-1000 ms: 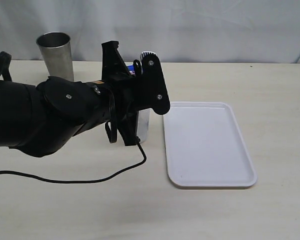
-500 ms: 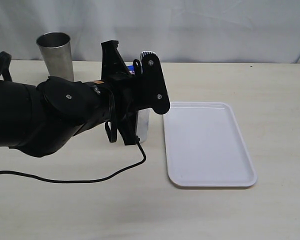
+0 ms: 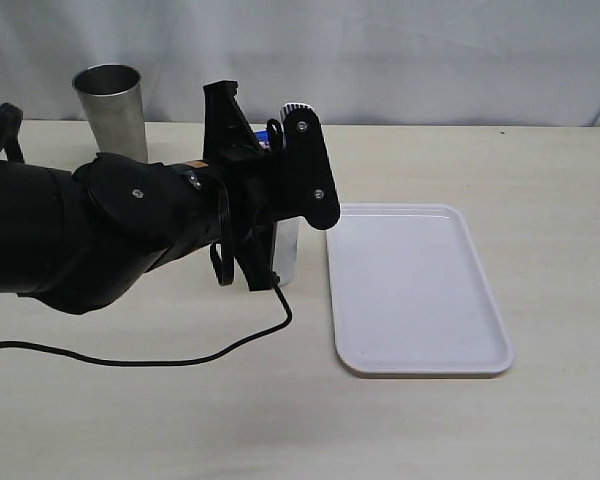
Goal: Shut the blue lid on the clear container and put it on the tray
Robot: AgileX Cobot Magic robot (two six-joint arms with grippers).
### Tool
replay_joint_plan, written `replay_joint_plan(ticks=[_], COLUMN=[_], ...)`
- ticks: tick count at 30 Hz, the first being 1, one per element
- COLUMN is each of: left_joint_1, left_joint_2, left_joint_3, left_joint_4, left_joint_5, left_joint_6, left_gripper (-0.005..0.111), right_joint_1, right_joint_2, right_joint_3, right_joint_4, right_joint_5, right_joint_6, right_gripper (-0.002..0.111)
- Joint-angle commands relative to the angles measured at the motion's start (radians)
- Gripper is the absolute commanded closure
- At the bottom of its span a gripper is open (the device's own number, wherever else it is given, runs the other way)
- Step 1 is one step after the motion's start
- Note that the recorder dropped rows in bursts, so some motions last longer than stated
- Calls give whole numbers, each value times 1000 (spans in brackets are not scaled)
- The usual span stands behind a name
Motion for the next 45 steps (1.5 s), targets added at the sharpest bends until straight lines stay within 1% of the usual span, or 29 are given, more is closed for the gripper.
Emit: replay_joint_plan(ticks=[1, 9, 15, 19, 25, 32, 38, 45], left_joint_1=[-7, -7, -7, -7, -7, -7, -7, -7], left_joint_2=[-8, -8, -8, -8, -8, -8, -8, -8], left_joint_3=[3, 3, 3, 3, 3, 3, 48, 48], left_joint_4=[13, 24, 21, 21, 21, 11, 31, 38], left_joint_5=[20, 10, -52, -9, -43, -27, -29, -31], left_joint_6=[31, 31, 31, 31, 31, 31, 31, 31], left_gripper=[107, 107, 107, 107, 107, 107, 107, 107], right_joint_1=[-4, -4, -4, -4, -4, -4, -4, -4], right_joint_2=[-5, -5, -5, -5, -5, -5, -5, -5], right_joint_3=[2, 2, 2, 2, 2, 2, 2, 2], right_joint_4=[4, 4, 4, 4, 4, 4, 4, 4], right_joint_5=[-4, -4, -4, -4, -4, -4, -4, -4], right_joint_6=[3, 3, 3, 3, 3, 3, 3, 3], right_gripper=[104, 104, 104, 104, 104, 104, 104, 104])
